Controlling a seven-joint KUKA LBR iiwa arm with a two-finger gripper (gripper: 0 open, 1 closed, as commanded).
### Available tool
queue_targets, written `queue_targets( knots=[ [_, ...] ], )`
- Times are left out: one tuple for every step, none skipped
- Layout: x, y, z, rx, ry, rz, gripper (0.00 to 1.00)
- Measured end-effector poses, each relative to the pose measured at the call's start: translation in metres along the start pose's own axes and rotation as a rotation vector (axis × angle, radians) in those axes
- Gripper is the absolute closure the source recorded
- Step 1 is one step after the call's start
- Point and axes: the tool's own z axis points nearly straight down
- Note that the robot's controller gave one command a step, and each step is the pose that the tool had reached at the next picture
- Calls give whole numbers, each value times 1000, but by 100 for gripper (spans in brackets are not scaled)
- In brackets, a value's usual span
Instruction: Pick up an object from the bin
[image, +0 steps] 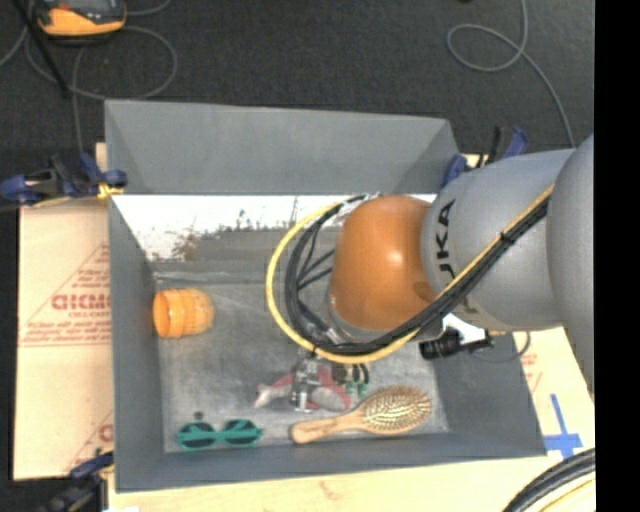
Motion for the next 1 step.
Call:
queue_targets(
  knots=[
    [7,11,-62,-1,-3,-31,100]
  ],
)
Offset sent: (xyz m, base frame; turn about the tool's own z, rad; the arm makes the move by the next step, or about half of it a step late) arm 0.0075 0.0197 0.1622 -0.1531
